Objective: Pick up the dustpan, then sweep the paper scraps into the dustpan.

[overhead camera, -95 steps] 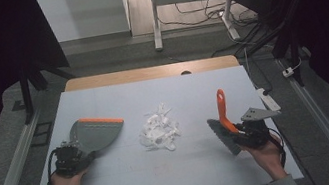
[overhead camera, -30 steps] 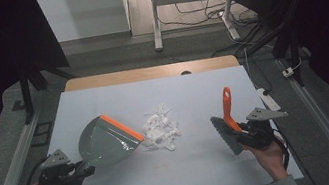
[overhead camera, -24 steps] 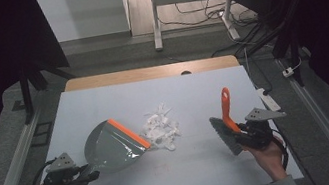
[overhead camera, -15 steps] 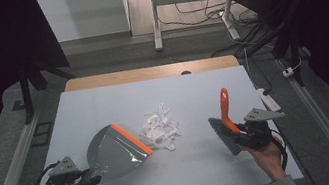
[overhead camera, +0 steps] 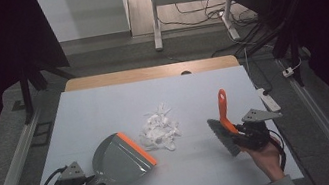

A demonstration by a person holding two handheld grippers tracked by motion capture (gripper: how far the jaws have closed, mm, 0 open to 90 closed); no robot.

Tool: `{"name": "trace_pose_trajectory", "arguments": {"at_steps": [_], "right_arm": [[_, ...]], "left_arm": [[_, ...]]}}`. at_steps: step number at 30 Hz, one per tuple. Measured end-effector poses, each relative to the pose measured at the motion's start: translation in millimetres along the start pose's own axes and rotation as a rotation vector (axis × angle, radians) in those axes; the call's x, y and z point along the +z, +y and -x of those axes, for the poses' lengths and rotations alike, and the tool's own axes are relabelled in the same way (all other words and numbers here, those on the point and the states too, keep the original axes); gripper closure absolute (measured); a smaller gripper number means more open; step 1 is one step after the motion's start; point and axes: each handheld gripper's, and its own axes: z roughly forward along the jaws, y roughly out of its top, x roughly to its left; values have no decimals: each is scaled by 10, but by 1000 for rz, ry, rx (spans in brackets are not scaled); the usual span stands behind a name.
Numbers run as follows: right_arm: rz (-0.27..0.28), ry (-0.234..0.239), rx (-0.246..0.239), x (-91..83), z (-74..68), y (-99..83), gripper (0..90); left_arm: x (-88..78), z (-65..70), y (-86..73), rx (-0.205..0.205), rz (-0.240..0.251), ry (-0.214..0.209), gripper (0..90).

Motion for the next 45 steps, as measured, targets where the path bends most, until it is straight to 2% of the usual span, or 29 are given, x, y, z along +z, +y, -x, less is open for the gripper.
{"name": "trace_pose_trajectory", "arguments": {"at_steps": [5,14,23,37,45], "right_arm": [[9,14,12,33,-2,34,699],[-6,36,-1,344,-33,274,699],[-7,52,22,531,-11,509,699],[-47,36,28,899,-29,844,699],[-71,32,26,1085,-32,911,699]], "left_arm": [[11,-9,-33,-8,-13,0,615],[87,17,28,5,-13,-5,614],[132,23,47,12,-19,-6,614],[156,1,83,13,-14,-22,614],[171,-23,82,2,-14,-29,614]]}}
